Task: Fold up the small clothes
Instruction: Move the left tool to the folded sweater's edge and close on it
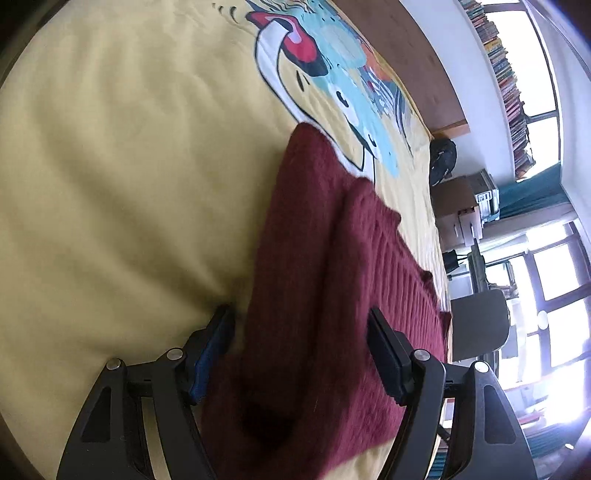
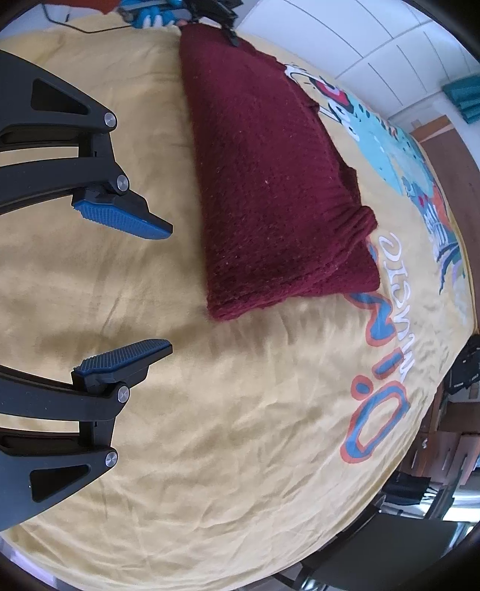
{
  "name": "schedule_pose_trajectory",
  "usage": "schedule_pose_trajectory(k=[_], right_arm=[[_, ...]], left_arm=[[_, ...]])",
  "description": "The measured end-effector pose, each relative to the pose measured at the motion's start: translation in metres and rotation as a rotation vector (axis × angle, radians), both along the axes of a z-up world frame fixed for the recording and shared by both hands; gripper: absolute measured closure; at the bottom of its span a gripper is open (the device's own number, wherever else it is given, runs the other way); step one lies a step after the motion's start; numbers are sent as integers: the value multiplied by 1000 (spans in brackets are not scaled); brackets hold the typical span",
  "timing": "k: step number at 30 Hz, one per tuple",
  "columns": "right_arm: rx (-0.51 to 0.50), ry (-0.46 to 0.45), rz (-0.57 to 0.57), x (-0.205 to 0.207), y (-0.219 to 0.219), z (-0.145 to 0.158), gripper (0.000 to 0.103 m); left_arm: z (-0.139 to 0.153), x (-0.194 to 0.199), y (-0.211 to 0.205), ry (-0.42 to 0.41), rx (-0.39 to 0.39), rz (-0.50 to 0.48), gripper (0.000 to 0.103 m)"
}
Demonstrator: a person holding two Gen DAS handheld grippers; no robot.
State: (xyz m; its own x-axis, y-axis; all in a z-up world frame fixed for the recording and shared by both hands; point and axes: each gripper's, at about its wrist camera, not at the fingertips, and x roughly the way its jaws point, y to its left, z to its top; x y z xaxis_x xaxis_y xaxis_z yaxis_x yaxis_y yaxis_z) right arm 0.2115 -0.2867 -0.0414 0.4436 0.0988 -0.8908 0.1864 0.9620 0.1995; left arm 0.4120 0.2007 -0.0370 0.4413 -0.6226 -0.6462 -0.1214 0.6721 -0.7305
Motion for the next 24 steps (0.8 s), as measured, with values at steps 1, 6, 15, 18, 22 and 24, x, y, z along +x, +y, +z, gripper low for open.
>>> schedule_pose_trajectory(k=[1, 6, 15, 18, 22, 24], right_arm=[[12, 1, -1, -1, 0, -1, 45], [82, 8, -11, -8, 3, -9, 45], [130, 28, -3, -27, 7, -22, 45], [136, 22, -14, -31, 1, -21, 45], [141, 10, -28, -36, -8, -18, 45], [143, 3, -36, -39, -13, -16, 45]], left_arm=[[1, 6, -1, 2, 5, -11, 38], [11, 18, -25, 28, 114, -84, 69], [37, 6, -43, 27, 234, -71, 83], [41, 3, -55, 29, 258, -65, 83], [50, 5, -66, 40, 266, -30, 84], [57, 7, -72, 39, 270, -26, 84]])
